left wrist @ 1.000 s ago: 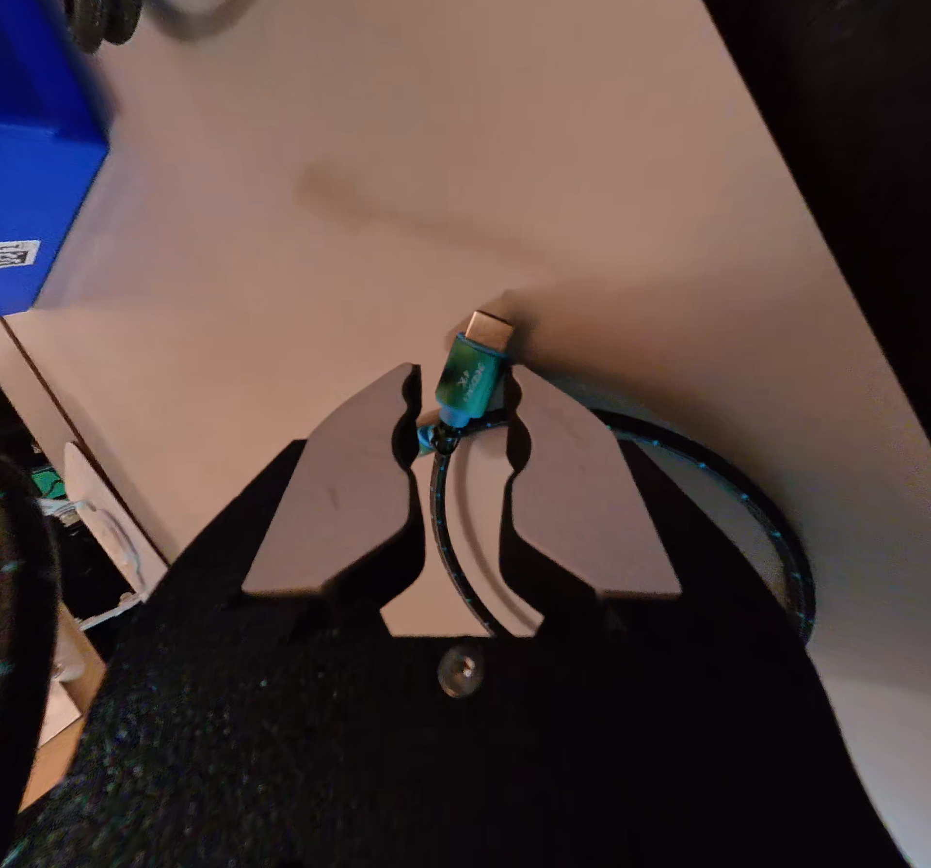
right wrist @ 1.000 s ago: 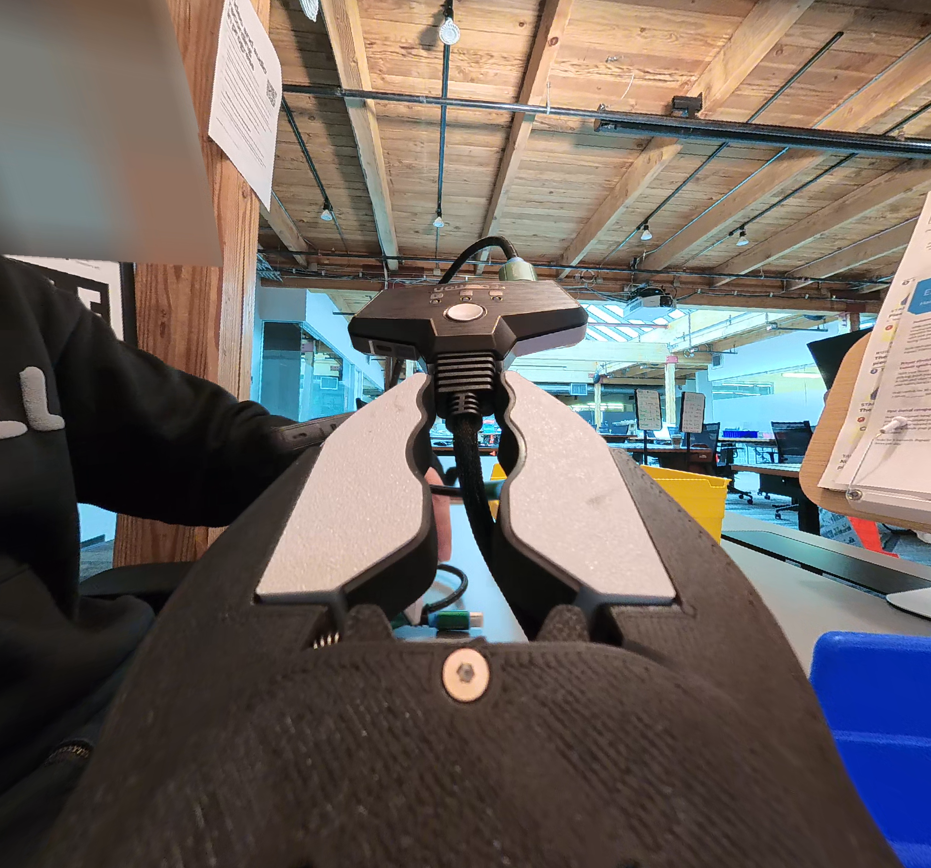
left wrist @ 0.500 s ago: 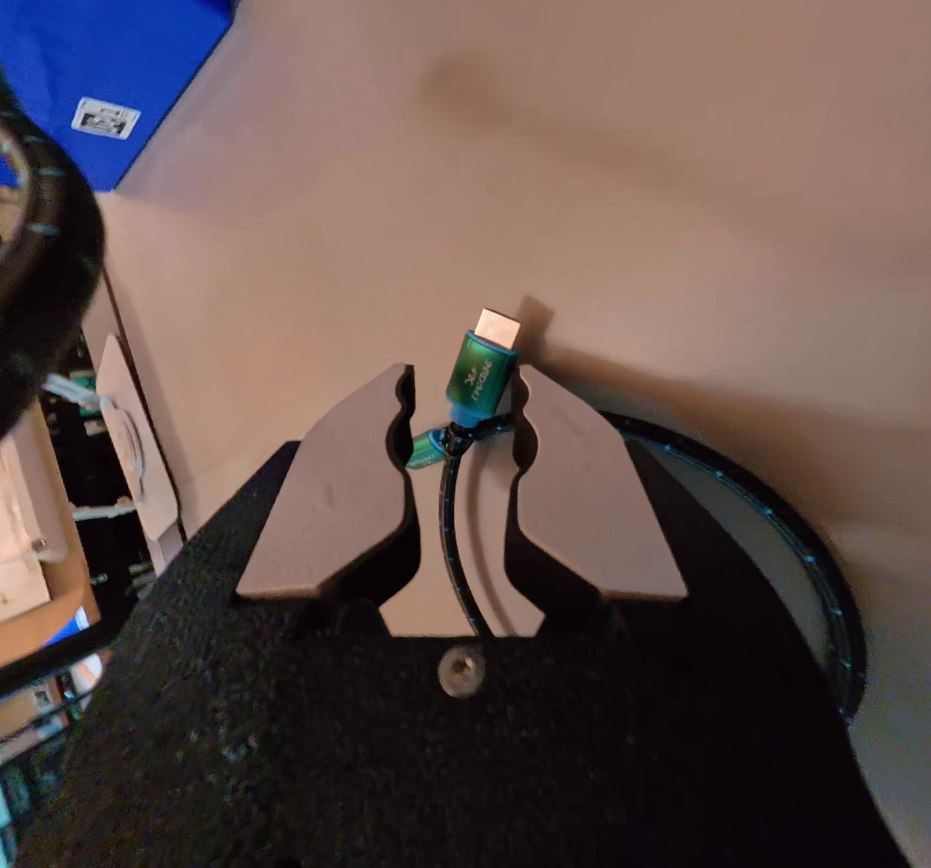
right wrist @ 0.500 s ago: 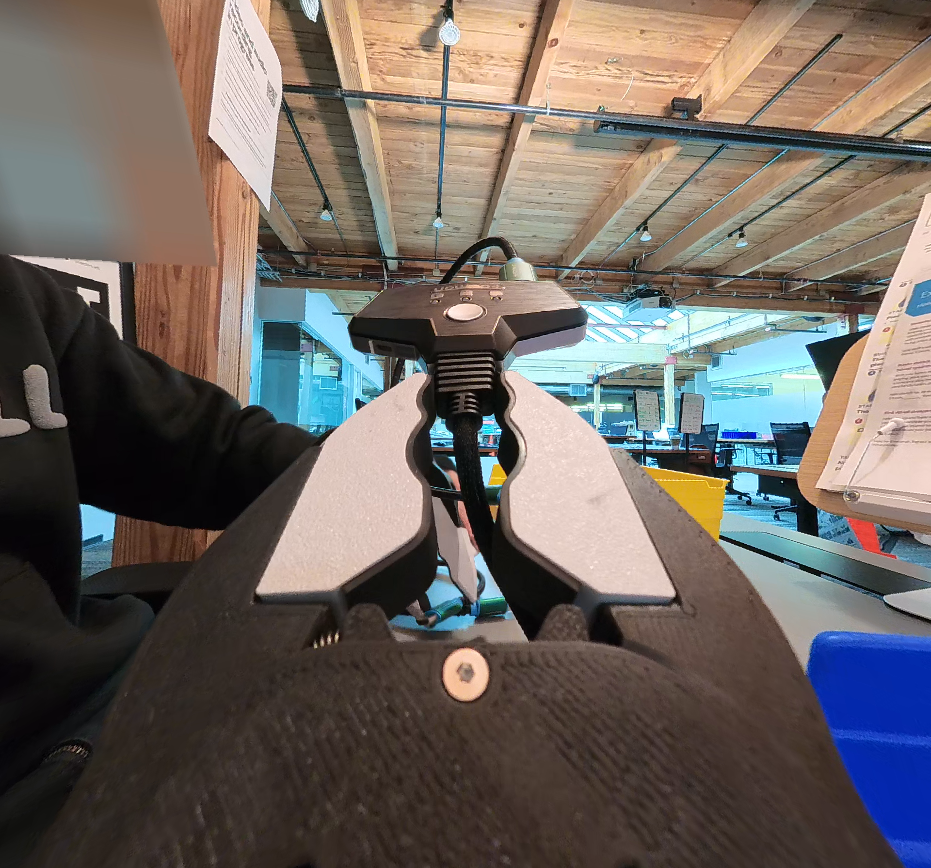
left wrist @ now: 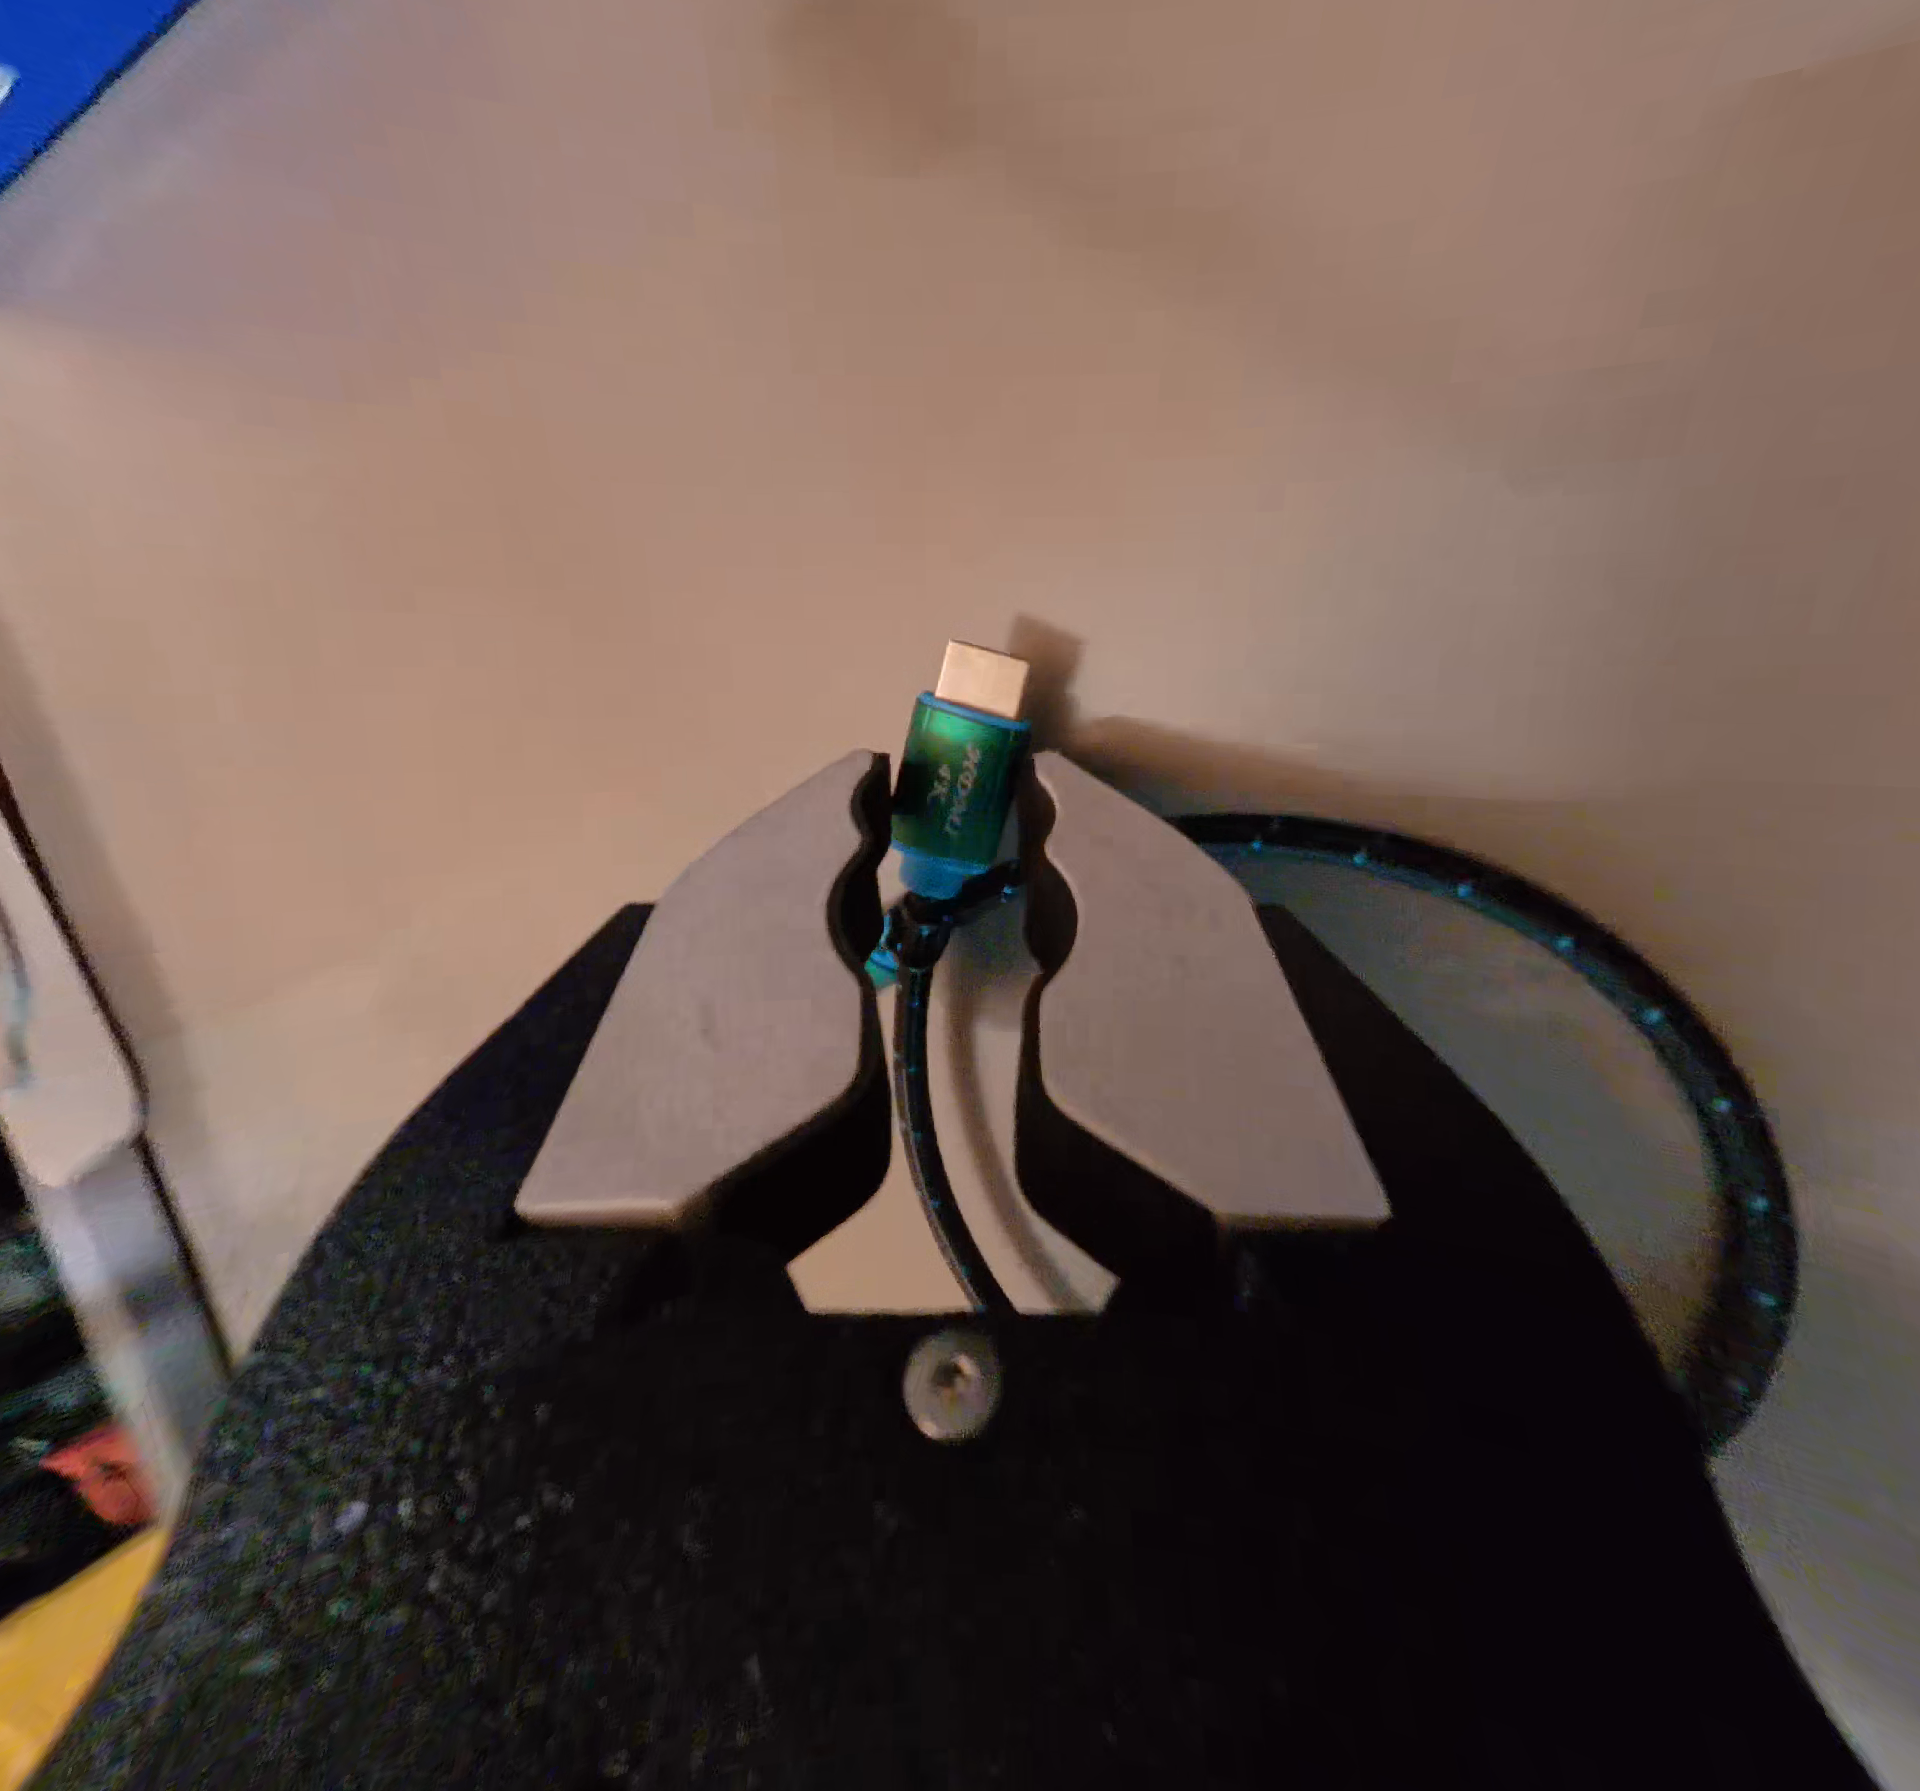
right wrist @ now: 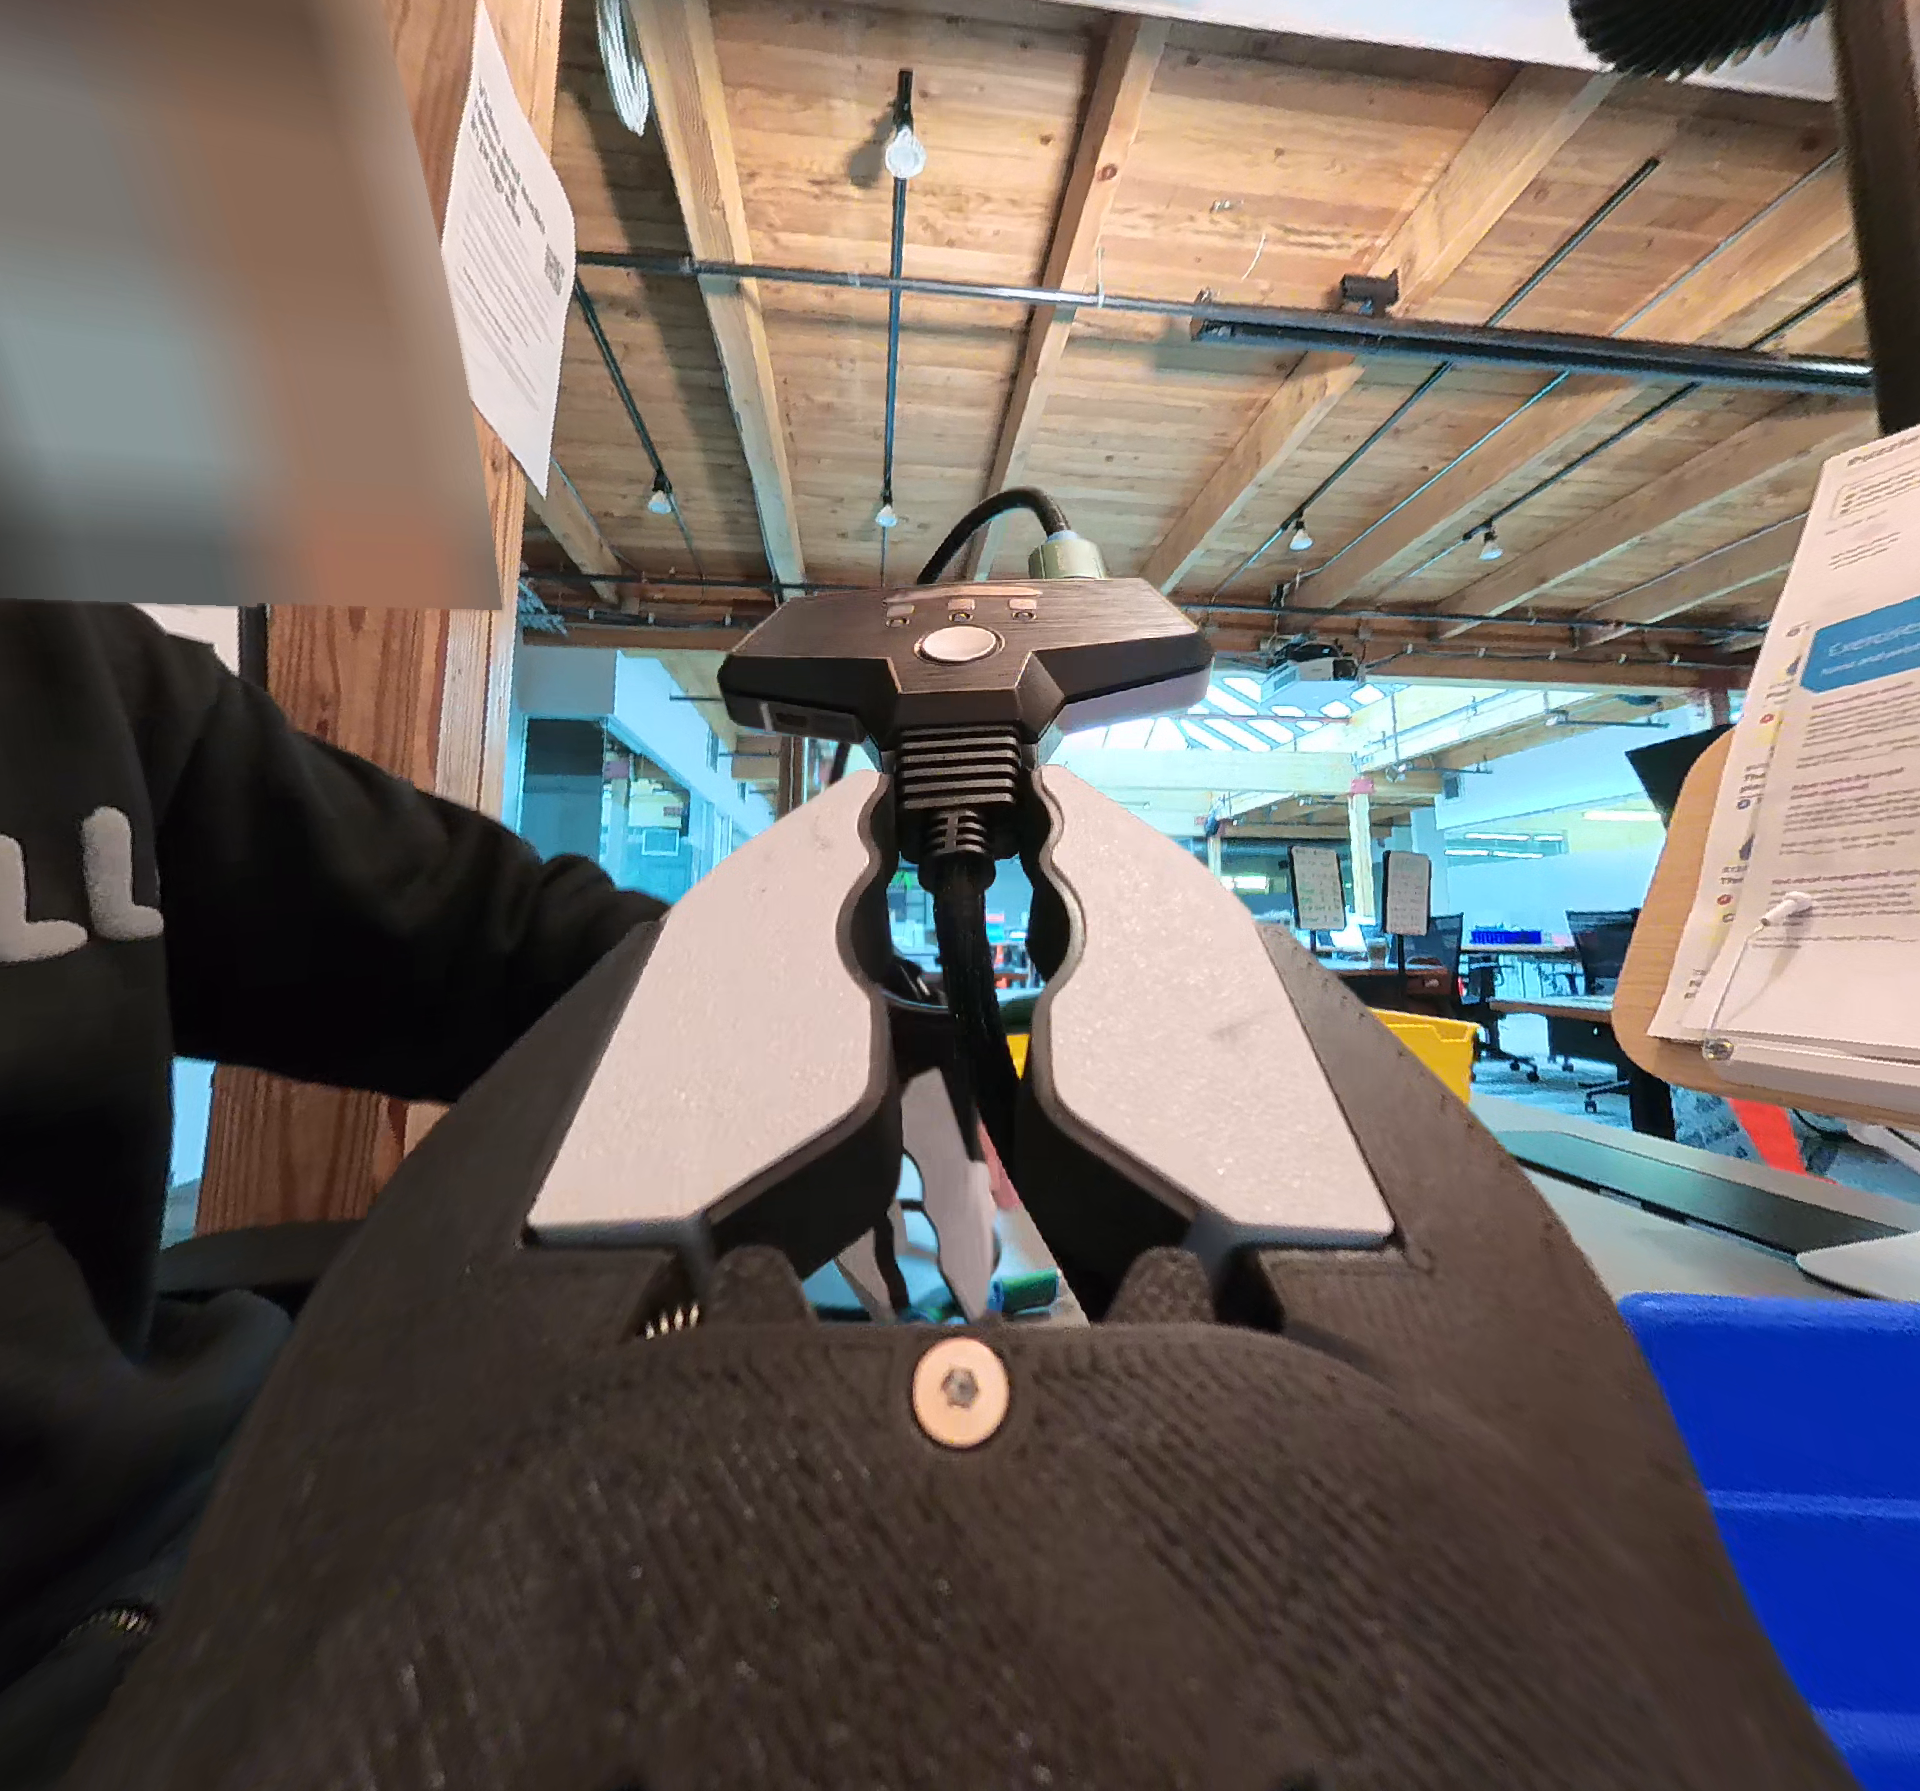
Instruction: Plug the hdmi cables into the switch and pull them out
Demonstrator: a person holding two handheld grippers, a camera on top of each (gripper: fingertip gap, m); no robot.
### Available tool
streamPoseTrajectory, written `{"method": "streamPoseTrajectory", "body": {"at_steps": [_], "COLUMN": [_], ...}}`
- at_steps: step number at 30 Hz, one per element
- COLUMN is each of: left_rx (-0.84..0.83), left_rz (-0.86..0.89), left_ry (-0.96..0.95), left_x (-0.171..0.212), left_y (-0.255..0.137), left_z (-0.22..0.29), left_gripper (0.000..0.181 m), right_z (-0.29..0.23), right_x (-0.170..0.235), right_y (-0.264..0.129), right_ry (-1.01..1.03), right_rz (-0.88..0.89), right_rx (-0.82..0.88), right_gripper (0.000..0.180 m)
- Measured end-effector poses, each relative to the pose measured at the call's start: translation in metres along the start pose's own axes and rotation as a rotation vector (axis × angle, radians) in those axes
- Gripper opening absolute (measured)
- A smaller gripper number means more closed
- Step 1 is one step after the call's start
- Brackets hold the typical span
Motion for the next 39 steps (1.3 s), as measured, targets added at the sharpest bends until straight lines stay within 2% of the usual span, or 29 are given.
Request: {"method": "streamPoseTrajectory", "body": {"at_steps": [1,4,6,12,18,23,28,35,39], "left_rx": [-0.015,-0.035,-0.03,-0.136,-0.199,-0.227,-0.145,-0.156,-0.17], "left_rz": [0.009,0.048,0.109,0.171,0.194,0.162,0.18,0.144,0.131], "left_ry": [-0.081,-0.35,-0.444,-0.271,-0.241,-0.33,-0.439,-0.483,-0.599], "left_x": [0.001,0.004,0.004,0.014,0.02,0.034,0.037,0.038,0.039], "left_y": [0.003,0.01,0.011,0.003,-0.005,-0.004,0.004,0.006,0.005], "left_z": [-0.004,-0.012,-0.014,-0.011,-0.006,-0.004,-0.004,-0.006,-0.005], "left_gripper": [0.022,0.022,0.033,0.04,0.042,0.034,0.021,0.02,0.02], "right_z": [0.0,0.001,0.002,0.003,0.003,0.004,0.004,0.005,0.005], "right_x": [-0.001,-0.003,-0.004,-0.002,-0.001,-0.001,0.003,0.008,0.013], "right_y": [-0.001,-0.003,-0.003,-0.003,-0.002,-0.002,0.0,0.003,0.005], "right_ry": [0.0,-0.009,-0.013,-0.018,-0.024,-0.022,-0.028,-0.04,-0.059], "right_rz": [0.008,0.023,0.025,0.01,0.002,0.0,-0.027,-0.074,-0.12], "right_rx": [0.0,0.021,0.033,0.04,0.047,0.053,0.054,0.07,0.082], "right_gripper": [0.022,0.022,0.022,0.022,0.022,0.022,0.022,0.022,0.022]}}
Point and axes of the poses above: each gripper's, where its closed fingertips meet, y out along the fingers, x out of its underside, z = x × y across the jaws, the point moved 6 cm from there along -y, back along the fingers, and after that the axes turned 15 degrees about y, right-handed, at the moved point
